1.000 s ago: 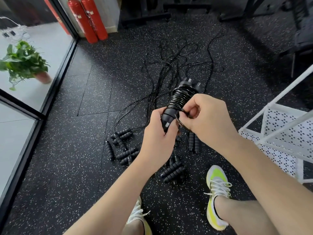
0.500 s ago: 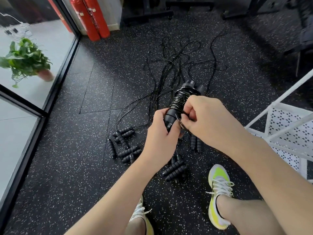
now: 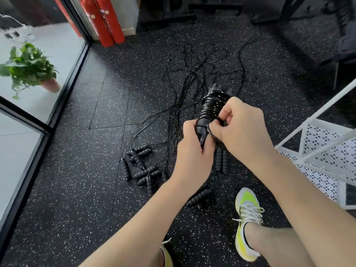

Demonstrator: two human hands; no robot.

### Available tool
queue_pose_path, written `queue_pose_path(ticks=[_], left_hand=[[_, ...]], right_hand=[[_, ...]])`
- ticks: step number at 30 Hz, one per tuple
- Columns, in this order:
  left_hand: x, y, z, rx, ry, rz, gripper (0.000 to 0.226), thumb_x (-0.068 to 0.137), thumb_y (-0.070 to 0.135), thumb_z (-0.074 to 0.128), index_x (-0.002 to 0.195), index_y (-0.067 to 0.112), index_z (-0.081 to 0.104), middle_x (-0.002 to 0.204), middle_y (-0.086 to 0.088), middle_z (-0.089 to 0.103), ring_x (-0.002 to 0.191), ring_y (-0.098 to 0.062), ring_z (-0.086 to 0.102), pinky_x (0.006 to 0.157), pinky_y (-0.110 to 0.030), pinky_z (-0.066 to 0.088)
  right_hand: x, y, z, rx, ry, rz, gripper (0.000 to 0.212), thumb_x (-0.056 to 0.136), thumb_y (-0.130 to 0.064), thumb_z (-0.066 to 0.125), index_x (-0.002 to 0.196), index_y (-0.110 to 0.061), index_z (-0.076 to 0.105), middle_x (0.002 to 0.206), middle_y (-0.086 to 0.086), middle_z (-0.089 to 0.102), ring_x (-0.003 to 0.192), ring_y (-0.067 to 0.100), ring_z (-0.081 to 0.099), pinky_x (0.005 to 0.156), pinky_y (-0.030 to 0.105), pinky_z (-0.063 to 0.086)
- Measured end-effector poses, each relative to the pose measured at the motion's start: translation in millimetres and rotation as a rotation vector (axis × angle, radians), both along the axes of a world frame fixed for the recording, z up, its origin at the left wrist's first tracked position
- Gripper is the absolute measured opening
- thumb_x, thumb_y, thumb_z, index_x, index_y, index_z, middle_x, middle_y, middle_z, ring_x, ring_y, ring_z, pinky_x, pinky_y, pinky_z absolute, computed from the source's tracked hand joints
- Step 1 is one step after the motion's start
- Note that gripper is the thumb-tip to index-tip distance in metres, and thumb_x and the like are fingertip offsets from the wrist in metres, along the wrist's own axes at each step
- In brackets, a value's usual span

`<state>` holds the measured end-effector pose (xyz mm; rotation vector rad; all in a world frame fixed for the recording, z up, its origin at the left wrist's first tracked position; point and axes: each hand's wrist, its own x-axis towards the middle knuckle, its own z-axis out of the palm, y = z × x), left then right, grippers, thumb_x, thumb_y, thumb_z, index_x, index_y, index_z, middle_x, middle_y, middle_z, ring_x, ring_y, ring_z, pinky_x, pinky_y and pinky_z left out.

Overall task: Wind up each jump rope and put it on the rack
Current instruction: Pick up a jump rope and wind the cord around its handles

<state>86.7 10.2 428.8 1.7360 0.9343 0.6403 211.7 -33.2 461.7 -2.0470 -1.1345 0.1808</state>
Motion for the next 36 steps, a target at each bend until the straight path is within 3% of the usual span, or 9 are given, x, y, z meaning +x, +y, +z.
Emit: queue_pose_path(ticks=[4,7,10,15,18,22,27,32,36], left_hand=[[-4,6,0,-0.069,-0.001,-0.012,0.023,0.102,0.024,0.059,0.121,0.024,0.046,0.096,0.007,0.069,0.074,0.001,0.061,0.066,-0.019,0.049],[-9,17,3,-0.401,-0.227,-0.084,0.035,0.091,0.021,0.059,0.124,0.015,0.05,0.11,-0.004,0.066,0.09,-0.014,0.065,0.085,-0.042,0.057],[-10,21,10,-0.659,-0.411,-0.119,0.053,0.097,0.04,0.053,0.127,-0.003,0.048,0.113,-0.014,0.061,0.095,-0.021,0.06,0.077,-0.035,0.052],[-10,22,7,-0.714,-0.401,-0.096,0.041,0.099,0.036,0.059,0.124,0.006,0.047,0.103,-0.004,0.067,0.09,-0.019,0.062,0.076,-0.035,0.054],[-13,24,15,-0.791,-0.434,-0.17,0.056,0.1,0.055,0.047,0.126,0.005,0.053,0.11,-0.009,0.067,0.098,-0.022,0.063,0.085,-0.04,0.056],[-15,26,8,-0.773,-0.419,-0.13,0.025,0.103,0.028,0.058,0.117,0.01,0.046,0.115,-0.015,0.061,0.093,-0.022,0.065,0.083,-0.044,0.057],[-11,24,4,-0.675,-0.435,-0.082,0.036,0.093,0.023,0.064,0.121,0.008,0.046,0.113,-0.012,0.063,0.097,-0.022,0.065,0.084,-0.044,0.056],[-9,19,-5,-0.487,-0.333,0.021,0.056,0.079,0.048,0.072,0.12,0.017,0.05,0.12,-0.019,0.064,0.11,-0.039,0.067,0.095,-0.059,0.056],[-12,24,-7,-0.505,-0.345,-0.013,0.043,0.088,0.037,0.069,0.118,0.014,0.049,0.114,-0.026,0.063,0.098,-0.03,0.067,0.09,-0.054,0.057]], right_hand=[[1,-1,2,0.024,0.012,0.073,0.022,0.08,-0.02,0.075,0.08,-0.015,0.054,0.061,-0.007,0.053,0.064,0.013,0.054,0.054,0.02,0.043],[7,-7,1,0.013,0.007,0.148,0.02,0.081,-0.021,0.076,0.079,-0.021,0.056,0.064,-0.007,0.054,0.064,0.009,0.054,0.055,0.016,0.043],[8,-7,-1,-0.021,0.029,0.155,0.018,0.082,-0.024,0.073,0.079,-0.026,0.056,0.067,-0.007,0.056,0.061,0.006,0.056,0.057,0.023,0.048],[5,-7,1,-0.019,0.03,0.203,0.018,0.078,-0.04,0.066,0.079,-0.025,0.057,0.066,-0.009,0.054,0.067,0.005,0.053,0.059,0.018,0.043],[5,-8,1,-0.019,-0.009,0.218,0.017,0.08,-0.032,0.07,0.079,-0.026,0.054,0.065,-0.009,0.052,0.066,0.006,0.052,0.059,0.016,0.041],[3,-7,-1,-0.015,-0.038,0.259,0.018,0.083,-0.024,0.074,0.082,-0.024,0.056,0.069,-0.009,0.054,0.067,0.008,0.051,0.06,0.025,0.043],[5,-9,-3,0.003,-0.048,0.229,0.014,0.084,-0.029,0.073,0.086,-0.026,0.059,0.07,-0.01,0.056,0.067,0.008,0.055,0.063,0.033,0.05],[-1,-8,-7,0.044,-0.013,0.27,0.011,0.086,-0.02,0.073,0.087,-0.022,0.062,0.069,-0.01,0.057,0.069,0.007,0.055,0.061,0.016,0.044],[3,-12,-4,0.002,0.097,0.398,0.013,0.085,-0.009,0.069,0.093,-0.018,0.067,0.072,-0.007,0.061,0.062,0.007,0.054,0.059,0.012,0.042]])
